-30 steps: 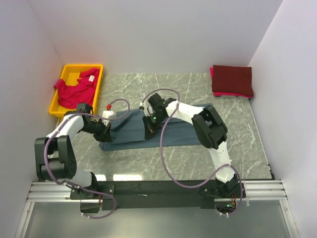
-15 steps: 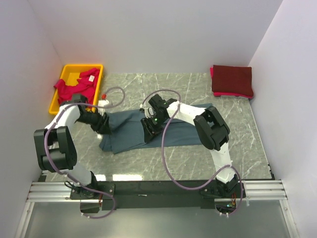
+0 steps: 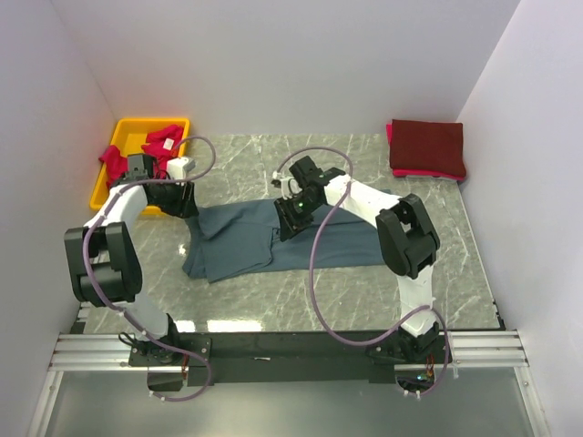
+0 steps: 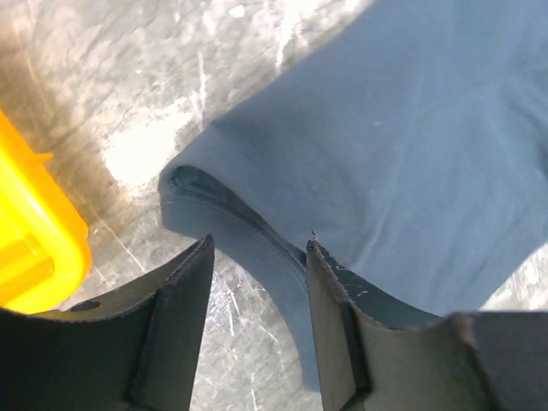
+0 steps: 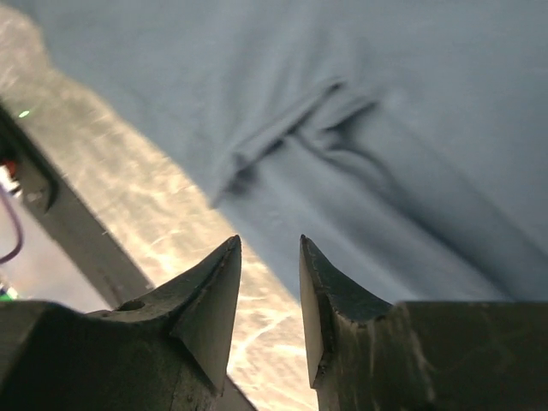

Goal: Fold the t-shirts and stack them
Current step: Fold the tshirt

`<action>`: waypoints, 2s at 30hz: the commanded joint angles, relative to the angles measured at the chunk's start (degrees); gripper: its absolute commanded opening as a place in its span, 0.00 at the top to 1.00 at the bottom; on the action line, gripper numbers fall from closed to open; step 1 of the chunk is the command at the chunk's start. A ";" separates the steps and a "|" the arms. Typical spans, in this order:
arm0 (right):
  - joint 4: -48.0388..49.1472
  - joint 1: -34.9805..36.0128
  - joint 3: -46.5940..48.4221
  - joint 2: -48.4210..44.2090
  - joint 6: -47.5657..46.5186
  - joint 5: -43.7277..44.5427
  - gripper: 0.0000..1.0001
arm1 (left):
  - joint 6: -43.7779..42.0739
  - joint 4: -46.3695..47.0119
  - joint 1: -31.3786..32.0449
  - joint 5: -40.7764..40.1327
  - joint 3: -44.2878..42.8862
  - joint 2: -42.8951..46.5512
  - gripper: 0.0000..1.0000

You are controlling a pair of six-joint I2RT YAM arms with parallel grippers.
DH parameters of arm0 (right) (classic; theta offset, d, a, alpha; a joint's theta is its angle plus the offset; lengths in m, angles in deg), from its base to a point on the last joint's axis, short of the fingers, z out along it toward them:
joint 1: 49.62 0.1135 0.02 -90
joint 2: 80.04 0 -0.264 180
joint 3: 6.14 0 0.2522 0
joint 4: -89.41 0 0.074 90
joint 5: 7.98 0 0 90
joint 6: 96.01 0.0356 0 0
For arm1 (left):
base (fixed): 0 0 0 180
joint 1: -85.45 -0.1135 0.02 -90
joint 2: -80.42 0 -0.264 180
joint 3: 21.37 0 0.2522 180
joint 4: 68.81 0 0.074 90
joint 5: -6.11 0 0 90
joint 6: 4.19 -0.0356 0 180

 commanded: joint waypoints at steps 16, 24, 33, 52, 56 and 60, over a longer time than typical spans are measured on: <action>1.19 -8.52 3.36 3.81 -2.65 10.06 0.64 | 16.88 10.80 4.77 -9.46 -0.65 -7.83 0.67; 1.45 -8.79 2.83 3.90 -2.83 11.02 0.64 | 19.52 14.14 4.77 -17.54 -2.41 -8.97 0.95; 1.10 -8.79 2.40 3.73 -2.83 11.20 0.64 | 18.12 17.48 4.69 -20.19 -5.13 -11.78 0.65; 0.31 -14.85 2.13 0.38 -4.41 9.09 0.65 | 17.06 12.74 5.39 -5.33 3.57 -3.86 0.80; -0.31 -16.96 3.62 3.19 -5.29 10.49 0.65 | 17.77 12.47 5.39 -6.74 1.82 -9.93 0.81; -0.48 -18.63 6.34 6.70 -6.08 12.17 0.65 | 18.99 13.35 5.13 -8.67 -0.91 -15.37 0.82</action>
